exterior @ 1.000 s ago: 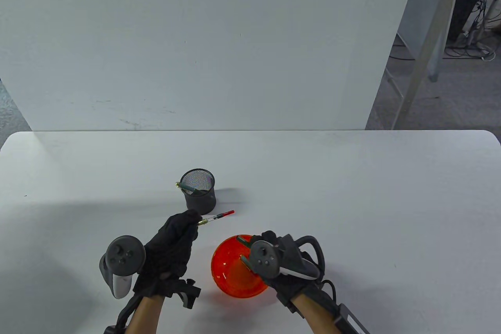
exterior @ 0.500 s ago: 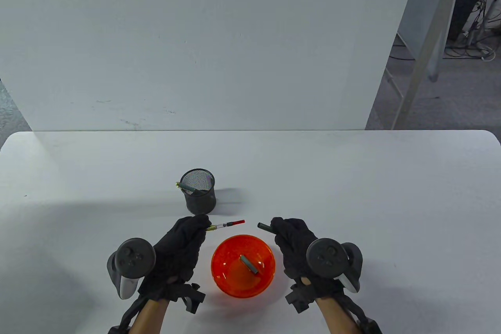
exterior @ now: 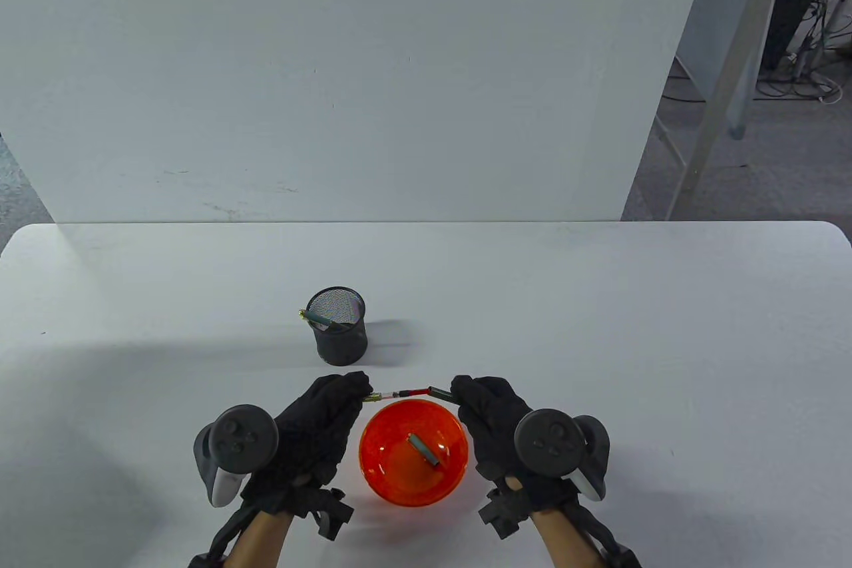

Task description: Assemble fountain pens from components

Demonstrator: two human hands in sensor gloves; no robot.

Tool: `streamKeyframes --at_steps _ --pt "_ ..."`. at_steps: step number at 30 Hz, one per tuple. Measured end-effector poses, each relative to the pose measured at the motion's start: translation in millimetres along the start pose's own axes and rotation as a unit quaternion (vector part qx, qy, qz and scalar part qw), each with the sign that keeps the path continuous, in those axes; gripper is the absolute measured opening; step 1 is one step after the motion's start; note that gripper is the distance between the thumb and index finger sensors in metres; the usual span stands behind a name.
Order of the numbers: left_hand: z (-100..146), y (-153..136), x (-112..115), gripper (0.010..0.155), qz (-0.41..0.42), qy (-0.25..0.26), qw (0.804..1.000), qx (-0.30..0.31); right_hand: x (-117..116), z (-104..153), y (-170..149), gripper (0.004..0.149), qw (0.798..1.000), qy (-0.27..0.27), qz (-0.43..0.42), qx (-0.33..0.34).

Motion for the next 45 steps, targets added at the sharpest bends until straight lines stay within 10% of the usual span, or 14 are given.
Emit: streamKeyframes --at_steps 25,45 --pt "-3.4 6.2 23.8 0.044 -0.036 -0.081 0.996 0.014 -14.2 4.0 30.9 0.044 0.981 0.020 0.169 0.089" --pt "-4.2 9.3 36.8 0.045 -0.049 -0.128 0.990 0.019 -18.7 2.0 3.9 0.049 0.999 0.015 -0.043 0.028"
Point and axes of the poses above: the tracker on the back of each hand, its own y axis roughly to the thumb side, its own z axis roughly from the fingertips to the wrist, x = y × z, the point moved 5 cm from there along -z, roughly from the wrist to the fingertips, and after that the axes turned 4 degrees about x, right-handed, at the moved point
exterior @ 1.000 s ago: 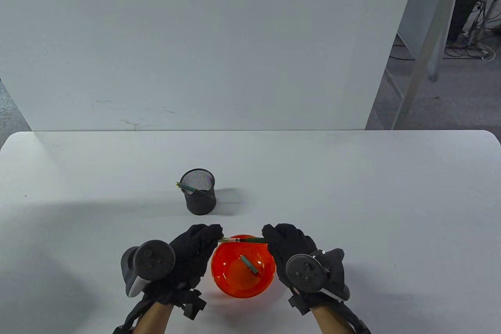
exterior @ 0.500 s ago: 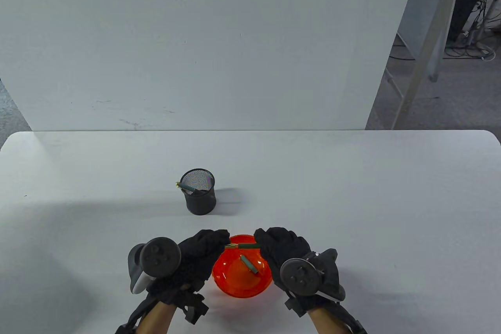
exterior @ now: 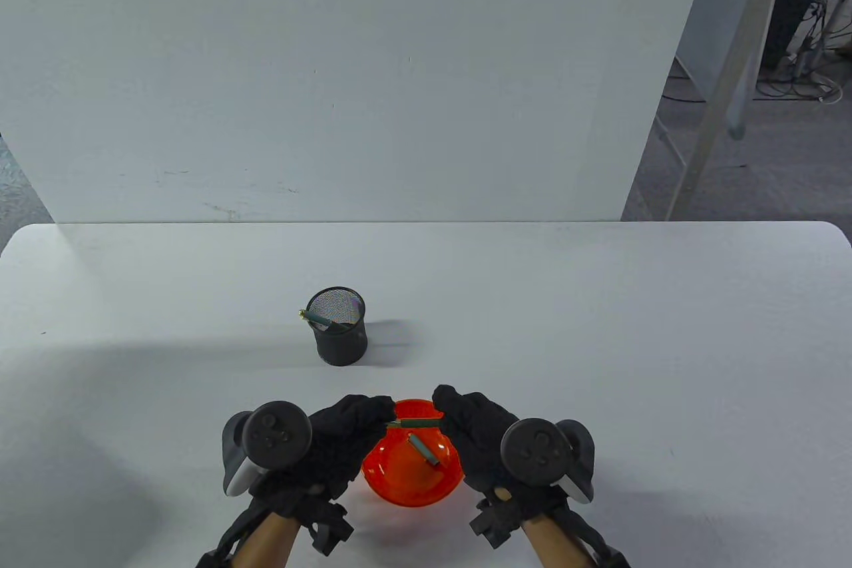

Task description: Assemble fountain pens from components

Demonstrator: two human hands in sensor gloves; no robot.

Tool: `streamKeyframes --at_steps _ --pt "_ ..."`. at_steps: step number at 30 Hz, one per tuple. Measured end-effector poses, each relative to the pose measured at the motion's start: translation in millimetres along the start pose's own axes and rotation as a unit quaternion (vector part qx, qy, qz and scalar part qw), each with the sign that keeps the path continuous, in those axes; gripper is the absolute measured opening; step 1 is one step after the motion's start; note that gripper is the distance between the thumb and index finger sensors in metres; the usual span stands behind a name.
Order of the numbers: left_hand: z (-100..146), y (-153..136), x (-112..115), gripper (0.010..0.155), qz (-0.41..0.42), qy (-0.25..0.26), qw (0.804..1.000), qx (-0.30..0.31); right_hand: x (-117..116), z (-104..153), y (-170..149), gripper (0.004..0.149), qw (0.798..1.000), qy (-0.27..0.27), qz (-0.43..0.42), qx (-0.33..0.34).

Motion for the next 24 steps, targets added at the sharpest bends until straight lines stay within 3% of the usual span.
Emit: streamKeyframes --at_steps 12,24 --pt "2.3 5.6 2.7 0.047 0.000 0.034 0.999 0.008 4.8 3.0 -25.3 0.058 0.986 -0.082 -0.119 -0.080" --pt "3.1 -2.8 -1.4 0.047 0.001 0.045 0.999 -0.008 -0.1 2.8 -22.9 0.079 0.992 -0.002 -0.115 -0.058"
Point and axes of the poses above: the tracker on the back of each hand, its own y axis roughly to the thumb side, its own z axis roughly from the fingertips to the wrist, x = y × z, the point moved 5 cm from there along -z, roughly from the wrist to the fingertips, and after that the axes turned 4 degrees about x, right-handed, at the moved point
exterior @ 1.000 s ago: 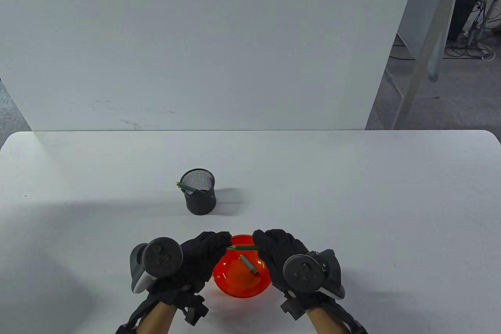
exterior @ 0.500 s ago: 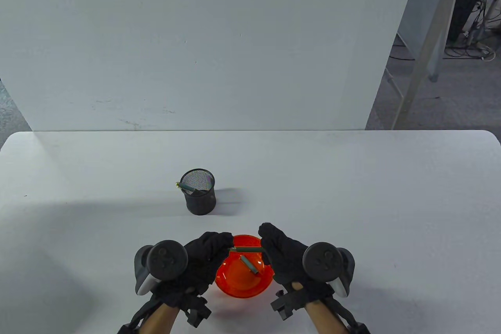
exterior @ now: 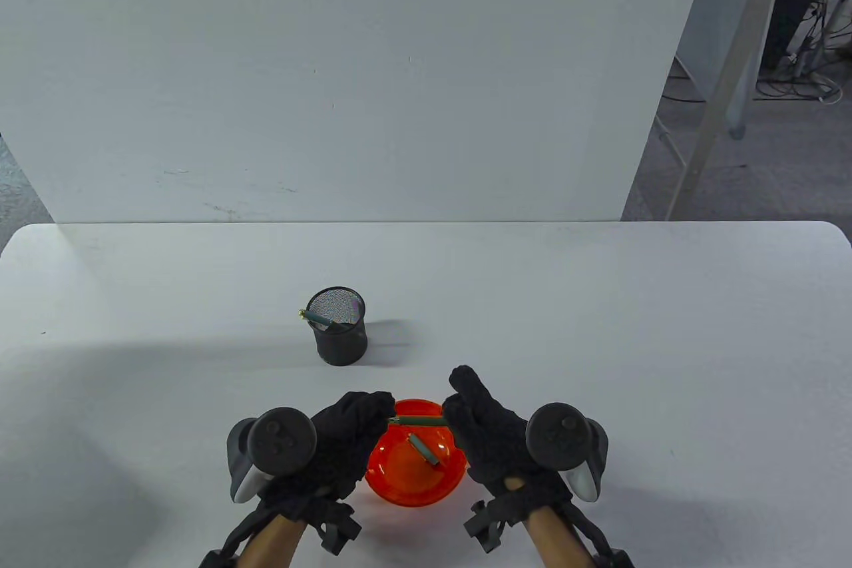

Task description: Assemble fountain pens from components

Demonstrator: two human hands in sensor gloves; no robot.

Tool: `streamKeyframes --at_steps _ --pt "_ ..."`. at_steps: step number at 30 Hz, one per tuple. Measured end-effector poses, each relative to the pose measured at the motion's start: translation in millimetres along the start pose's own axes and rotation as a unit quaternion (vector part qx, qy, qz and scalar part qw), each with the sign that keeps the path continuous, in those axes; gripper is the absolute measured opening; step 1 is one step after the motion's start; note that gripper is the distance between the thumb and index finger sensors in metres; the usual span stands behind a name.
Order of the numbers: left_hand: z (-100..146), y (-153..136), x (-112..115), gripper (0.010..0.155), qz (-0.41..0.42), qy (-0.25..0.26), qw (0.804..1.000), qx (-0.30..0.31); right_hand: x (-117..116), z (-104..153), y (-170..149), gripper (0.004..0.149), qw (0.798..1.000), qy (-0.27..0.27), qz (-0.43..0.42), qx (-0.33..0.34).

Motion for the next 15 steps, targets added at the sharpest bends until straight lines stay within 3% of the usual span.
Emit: streamKeyframes --at_steps 5,11,15 --pt "1.6 -6.2 -5.6 0.047 0.011 0.016 1.000 -0.012 1.6 0.6 8.3 0.070 0.998 0.011 0.049 0.025" --pt "1.4 -5.5 -2.8 0.047 0.006 0.007 1.000 -0.009 4.2 0.8 14.3 0.044 0.996 -0.017 0.081 0.034" --pt "1.1 -2.7 0.3 0.047 0.002 0.005 1.000 -0.004 2.7 1.0 9.8 0.044 0.996 -0.018 0.083 0.021"
Point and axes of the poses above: the tracker on the back of each hand, its own y axis roughly to the thumb side, its own z axis roughly from the fingertips to the wrist, x = y × z, the point moved 5 cm from there along -z, roughly from the wrist to the fingertips, and after that the axes turned 4 degrees about x, right-handed, at the moved point
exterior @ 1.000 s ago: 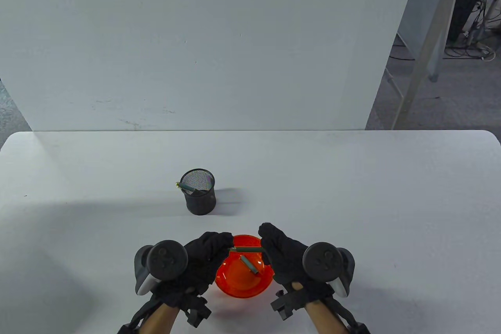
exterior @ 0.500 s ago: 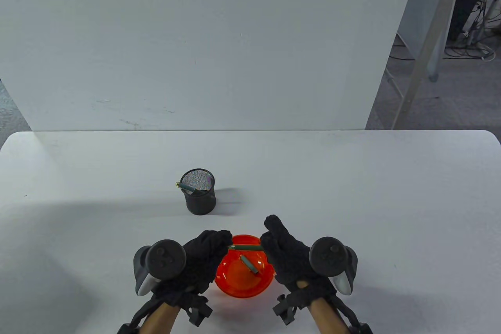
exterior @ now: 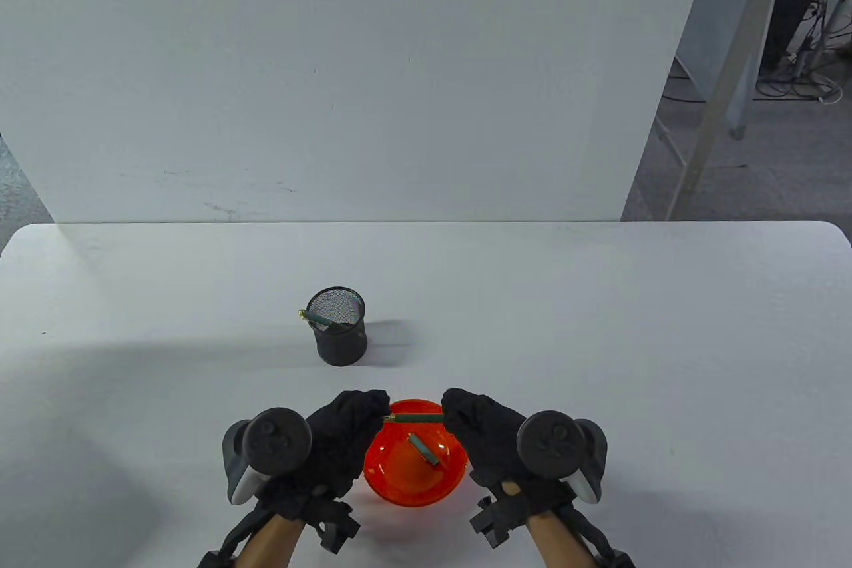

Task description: Assemble fountain pens from components

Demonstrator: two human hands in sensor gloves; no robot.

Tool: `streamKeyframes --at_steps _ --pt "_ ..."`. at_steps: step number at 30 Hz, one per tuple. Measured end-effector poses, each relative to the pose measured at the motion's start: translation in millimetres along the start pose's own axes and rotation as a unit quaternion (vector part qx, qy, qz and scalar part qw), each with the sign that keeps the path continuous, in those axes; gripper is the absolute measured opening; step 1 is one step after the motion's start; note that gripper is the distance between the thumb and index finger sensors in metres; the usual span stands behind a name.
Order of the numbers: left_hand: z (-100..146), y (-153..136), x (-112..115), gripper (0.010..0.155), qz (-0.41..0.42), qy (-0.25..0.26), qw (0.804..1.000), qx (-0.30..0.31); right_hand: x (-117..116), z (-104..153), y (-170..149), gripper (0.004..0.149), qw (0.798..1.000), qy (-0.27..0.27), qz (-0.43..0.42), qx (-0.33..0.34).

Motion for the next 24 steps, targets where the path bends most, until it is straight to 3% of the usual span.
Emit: streamKeyframes --at_steps 11,17,22,24 --pt "0.7 4.8 4.0 0.047 0.005 -0.003 1.000 0.014 4.2 3.4 -13.4 0.053 0.998 -0.047 0.012 -0.048" --pt "0.1 3.9 3.5 0.047 0.000 -0.002 1.000 0.012 -1.3 3.7 -22.7 0.059 0.997 -0.023 -0.038 -0.064" --pt "-0.3 -6.4 0.6 0.047 0.000 0.001 1.000 -0.008 -5.7 2.9 -16.9 0.076 0.998 0.022 -0.044 -0.040" --pt "-0.2 -12.7 -0.3 0.047 0.010 0.002 1.000 -0.019 -5.9 2.2 -14.6 0.075 0.999 0.030 -0.034 -0.026"
Point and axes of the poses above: the tracker on the back of each hand, its own y axis roughly to the thumb side, its own z axis roughly from the fingertips to the wrist, x = y × z, the point moved 5 cm from there along -z, roughly from the wrist to the fingertips, and after that the axes turned 4 degrees about x, right-handed, at the moved point
